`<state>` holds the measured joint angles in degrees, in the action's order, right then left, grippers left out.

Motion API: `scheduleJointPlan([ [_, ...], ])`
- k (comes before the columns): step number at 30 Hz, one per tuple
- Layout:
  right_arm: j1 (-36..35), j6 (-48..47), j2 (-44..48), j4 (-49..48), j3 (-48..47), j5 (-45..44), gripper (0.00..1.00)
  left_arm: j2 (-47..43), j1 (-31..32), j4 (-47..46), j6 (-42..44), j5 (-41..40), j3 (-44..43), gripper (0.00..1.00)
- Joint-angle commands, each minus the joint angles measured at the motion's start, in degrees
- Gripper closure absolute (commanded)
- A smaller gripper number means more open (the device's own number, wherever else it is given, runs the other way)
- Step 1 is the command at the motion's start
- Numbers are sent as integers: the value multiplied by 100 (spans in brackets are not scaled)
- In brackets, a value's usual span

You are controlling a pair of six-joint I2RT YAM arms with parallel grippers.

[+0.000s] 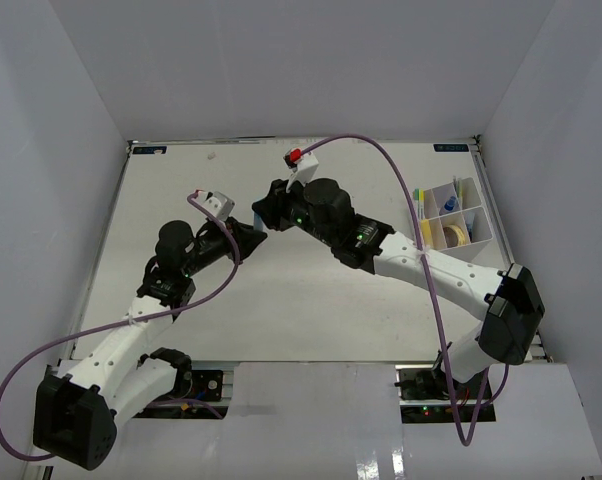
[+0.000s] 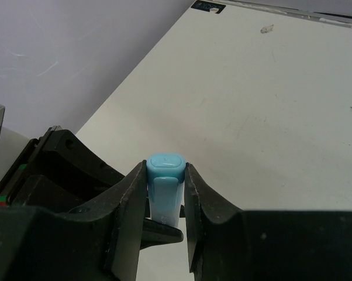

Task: Sort the stationery into containers
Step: Close the pen cap on the pen.

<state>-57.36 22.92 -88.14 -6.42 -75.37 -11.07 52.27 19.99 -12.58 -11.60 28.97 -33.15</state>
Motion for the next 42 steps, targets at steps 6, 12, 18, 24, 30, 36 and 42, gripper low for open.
scheduleJointPlan([
  [6, -187, -130, -169, 1397, 304, 342, 92, -217, 14, -1432, -167, -102, -157, 100],
  [12, -187, -121, -186, 1389, 304, 334, 87, -173, 23, -1388, -141, -94, -166, 100],
  [18, -170, -121, -107, 1389, 251, 176, 84, -129, 49, -1370, -124, -6, -183, 100],
  [24, -144, -112, -63, 1380, 164, 44, 83, -42, 128, -1335, -177, 38, -183, 100],
  [30, -100, -165, 33, 1389, 84, -44, 77, 29, 268, -1299, -220, -14, -175, 100],
  [36, -91, -191, 112, 1415, 102, -53, 63, 11, 295, -1256, -203, -111, -183, 100],
  [42, -56, -200, 201, 1406, 128, -62, 56, 37, 295, -1256, -220, -120, -183, 100],
])
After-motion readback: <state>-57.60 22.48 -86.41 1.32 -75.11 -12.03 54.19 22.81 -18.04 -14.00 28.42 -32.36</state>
